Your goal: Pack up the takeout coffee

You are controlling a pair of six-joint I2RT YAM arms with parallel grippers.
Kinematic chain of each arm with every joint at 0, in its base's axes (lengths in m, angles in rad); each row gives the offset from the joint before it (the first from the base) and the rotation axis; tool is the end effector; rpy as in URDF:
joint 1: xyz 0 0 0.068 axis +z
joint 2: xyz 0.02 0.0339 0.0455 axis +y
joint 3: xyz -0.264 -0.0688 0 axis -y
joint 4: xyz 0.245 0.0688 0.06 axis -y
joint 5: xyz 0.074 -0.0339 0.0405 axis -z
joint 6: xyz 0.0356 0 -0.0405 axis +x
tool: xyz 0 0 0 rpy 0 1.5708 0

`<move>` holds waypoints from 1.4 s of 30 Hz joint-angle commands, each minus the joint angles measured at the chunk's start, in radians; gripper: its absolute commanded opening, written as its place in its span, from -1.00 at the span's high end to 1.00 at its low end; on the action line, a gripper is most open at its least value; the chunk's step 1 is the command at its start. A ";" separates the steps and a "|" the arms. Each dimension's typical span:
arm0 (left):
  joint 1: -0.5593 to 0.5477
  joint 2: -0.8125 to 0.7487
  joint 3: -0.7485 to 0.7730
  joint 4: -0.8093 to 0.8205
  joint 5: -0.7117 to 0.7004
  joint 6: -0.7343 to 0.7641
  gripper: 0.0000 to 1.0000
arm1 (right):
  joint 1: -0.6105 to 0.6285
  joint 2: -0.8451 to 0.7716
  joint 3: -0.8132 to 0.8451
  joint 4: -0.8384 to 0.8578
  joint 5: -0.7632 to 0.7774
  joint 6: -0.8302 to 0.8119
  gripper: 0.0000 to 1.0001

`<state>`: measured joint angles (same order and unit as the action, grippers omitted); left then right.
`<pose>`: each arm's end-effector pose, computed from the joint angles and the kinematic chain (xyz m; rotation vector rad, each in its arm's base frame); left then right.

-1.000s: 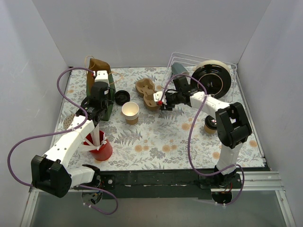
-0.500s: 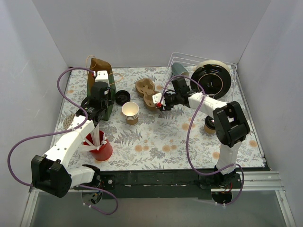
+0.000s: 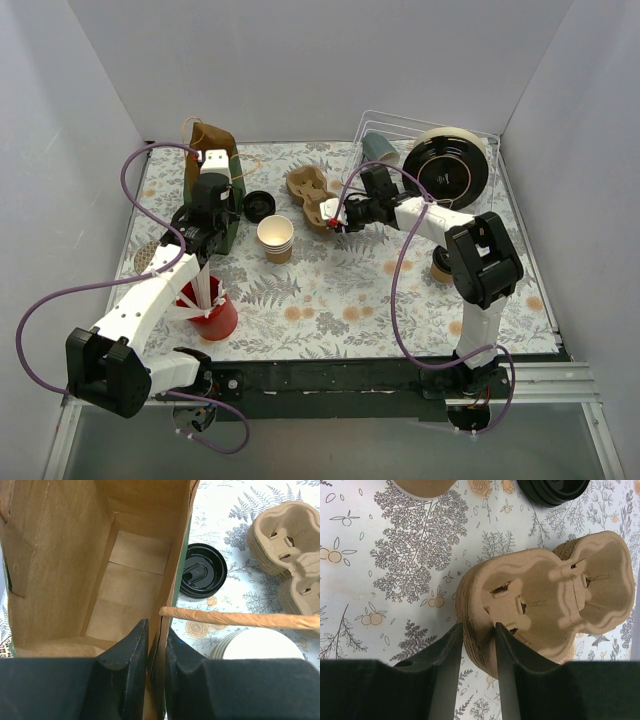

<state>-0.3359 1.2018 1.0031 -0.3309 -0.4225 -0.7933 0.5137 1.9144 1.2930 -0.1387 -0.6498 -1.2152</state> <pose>0.2585 -0.0748 0.3164 -0.7082 1.9339 -0.2568 0.3528 0.2238 0.1977 -1.8387 1.1599 0.3634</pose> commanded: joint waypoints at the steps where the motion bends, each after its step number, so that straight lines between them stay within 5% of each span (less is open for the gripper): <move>1: 0.001 0.002 -0.026 -0.040 -0.002 -0.003 0.70 | 0.006 -0.002 0.025 0.011 -0.016 0.014 0.28; 8: 0.001 0.001 -0.027 -0.042 -0.005 -0.001 0.70 | 0.006 -0.002 0.046 -0.002 -0.024 0.025 0.58; 29: 0.001 0.004 -0.027 -0.042 -0.005 -0.001 0.70 | 0.005 0.031 0.149 -0.114 -0.108 0.060 0.73; 42: 0.003 0.008 -0.024 -0.042 -0.007 0.000 0.70 | 0.006 0.129 0.324 -0.384 -0.177 0.019 0.77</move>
<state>-0.3359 1.2018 1.0023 -0.3309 -0.4229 -0.7929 0.5175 2.0186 1.5433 -0.4110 -0.7650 -1.1870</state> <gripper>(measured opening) 0.152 0.239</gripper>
